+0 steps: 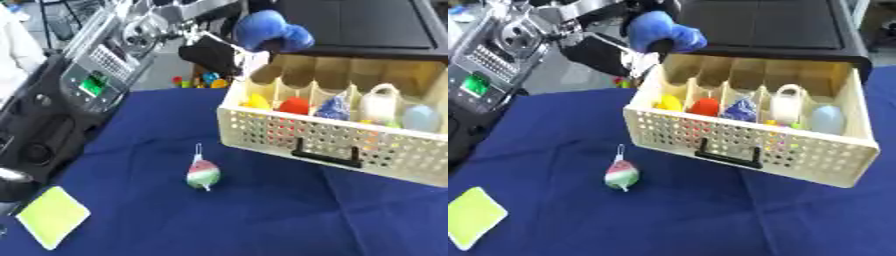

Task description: Pick up objects from table and place into drawer.

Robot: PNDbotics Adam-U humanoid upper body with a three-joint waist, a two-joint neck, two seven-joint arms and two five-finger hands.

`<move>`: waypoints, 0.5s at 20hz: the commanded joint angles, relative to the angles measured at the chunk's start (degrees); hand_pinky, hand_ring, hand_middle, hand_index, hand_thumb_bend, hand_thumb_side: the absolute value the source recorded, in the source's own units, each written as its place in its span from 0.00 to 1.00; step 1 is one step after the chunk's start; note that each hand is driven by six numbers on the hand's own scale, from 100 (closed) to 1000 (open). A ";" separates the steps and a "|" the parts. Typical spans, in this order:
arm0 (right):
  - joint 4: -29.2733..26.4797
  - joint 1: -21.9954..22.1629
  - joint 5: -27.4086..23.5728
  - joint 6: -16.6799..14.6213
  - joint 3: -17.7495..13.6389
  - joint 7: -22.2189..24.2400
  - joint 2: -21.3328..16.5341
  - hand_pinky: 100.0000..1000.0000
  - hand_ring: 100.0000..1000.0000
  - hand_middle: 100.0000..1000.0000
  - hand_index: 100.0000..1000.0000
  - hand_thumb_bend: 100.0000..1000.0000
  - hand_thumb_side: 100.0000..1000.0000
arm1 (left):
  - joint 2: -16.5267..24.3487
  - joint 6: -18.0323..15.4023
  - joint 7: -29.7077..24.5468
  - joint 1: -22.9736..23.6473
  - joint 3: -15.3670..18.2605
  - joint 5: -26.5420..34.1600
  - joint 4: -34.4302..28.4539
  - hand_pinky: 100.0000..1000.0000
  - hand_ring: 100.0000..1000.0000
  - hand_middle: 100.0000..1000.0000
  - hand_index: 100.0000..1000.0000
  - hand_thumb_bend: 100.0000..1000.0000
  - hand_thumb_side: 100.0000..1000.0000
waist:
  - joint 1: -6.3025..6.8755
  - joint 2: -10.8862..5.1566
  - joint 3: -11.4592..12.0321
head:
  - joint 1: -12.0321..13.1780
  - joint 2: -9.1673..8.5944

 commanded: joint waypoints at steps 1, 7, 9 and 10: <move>-0.54 -0.86 -0.28 -0.48 -0.33 -0.75 -0.88 0.51 0.52 0.63 0.69 0.00 0.54 | 0.41 -0.49 -1.09 -1.08 0.00 0.47 0.34 0.25 0.49 0.35 0.65 0.00 0.24 | -0.29 -0.81 -0.03 | 0.16 -0.49; -0.54 -0.89 -0.12 -0.35 -0.25 -0.95 -0.83 0.51 0.52 0.64 0.69 0.00 0.54 | 0.19 -0.95 -3.47 -1.08 -0.34 1.15 0.52 0.33 0.55 0.43 0.74 0.00 0.34 | -0.16 -0.69 0.03 | 0.03 -0.28; -0.54 -0.89 -0.09 -0.34 -0.24 -0.97 -0.82 0.51 0.52 0.64 0.69 0.00 0.54 | 0.14 -1.10 -3.76 -1.10 -0.28 1.06 0.60 0.33 0.55 0.43 0.74 0.00 0.34 | -0.16 -0.68 0.03 | 0.03 -0.28; -0.54 -0.91 -0.08 -0.35 -0.27 -1.02 -0.83 0.51 0.52 0.64 0.69 0.00 0.54 | 0.21 -1.17 -4.07 -1.03 -0.42 0.76 0.82 0.42 0.67 0.59 0.91 0.00 0.42 | -0.16 -0.65 -0.05 | 0.01 -0.34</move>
